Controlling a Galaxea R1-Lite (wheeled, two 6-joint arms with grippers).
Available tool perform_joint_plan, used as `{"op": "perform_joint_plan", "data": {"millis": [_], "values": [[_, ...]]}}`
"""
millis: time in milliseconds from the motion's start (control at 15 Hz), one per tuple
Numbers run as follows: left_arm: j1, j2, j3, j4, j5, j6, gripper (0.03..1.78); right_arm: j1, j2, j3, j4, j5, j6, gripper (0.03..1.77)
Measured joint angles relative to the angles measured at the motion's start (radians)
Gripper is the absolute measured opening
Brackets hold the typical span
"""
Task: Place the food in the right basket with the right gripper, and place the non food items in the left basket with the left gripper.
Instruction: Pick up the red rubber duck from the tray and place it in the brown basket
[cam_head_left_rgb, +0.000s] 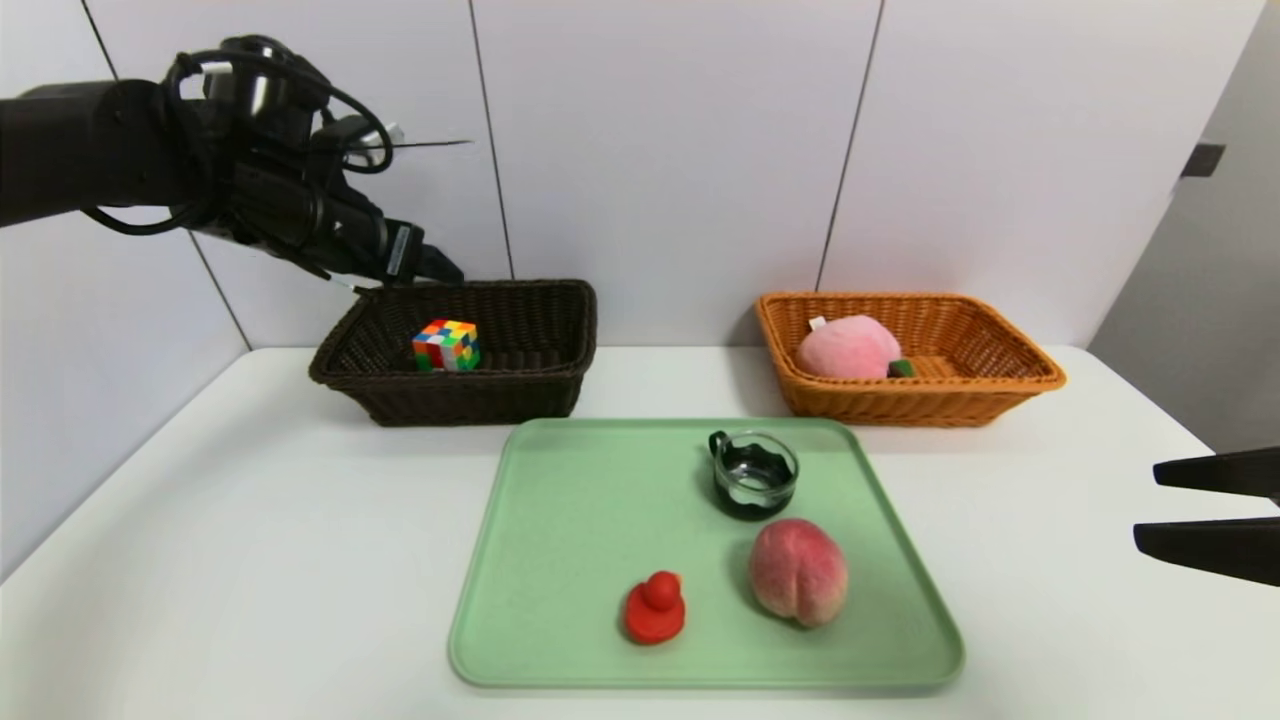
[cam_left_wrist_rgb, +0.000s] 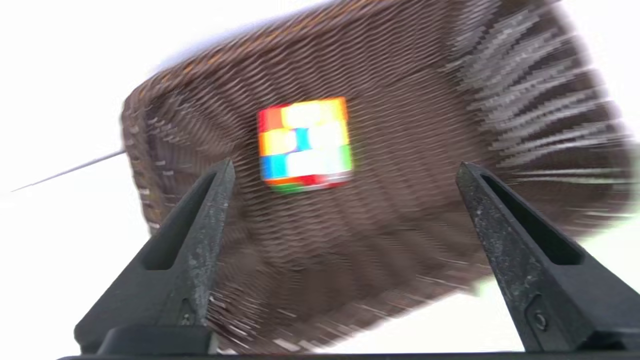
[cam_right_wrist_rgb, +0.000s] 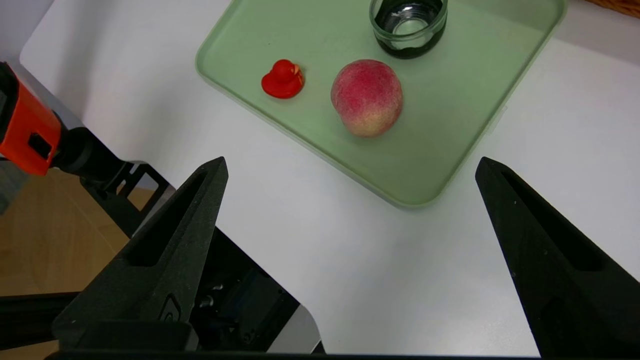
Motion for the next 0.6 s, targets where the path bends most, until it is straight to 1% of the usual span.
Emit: {"op": "perform_joint_plan", "data": {"millis": [200, 400, 533, 600], "values": [[-0.098, -0.090, 0.015, 0.087, -0.001, -0.054, 1.63, 0.000, -0.003, 0.011, -0.005, 0.001, -0.001, 1.71], [-0.209, -0.153, 0.021, 0.165, 0.001, -0.150, 1.65, 0.000, -0.003, 0.013, -0.008, 0.001, -0.001, 1.71], [-0.280, -0.183, 0.039, 0.186, 0.006, -0.214, 1.66, 0.000, -0.003, 0.013, -0.010, 0.002, -0.001, 1.71], [-0.312, -0.193, 0.051, 0.189, 0.018, -0.228, 1.67, 0.000, -0.003, 0.013, -0.010, 0.002, -0.001, 1.71]]}}
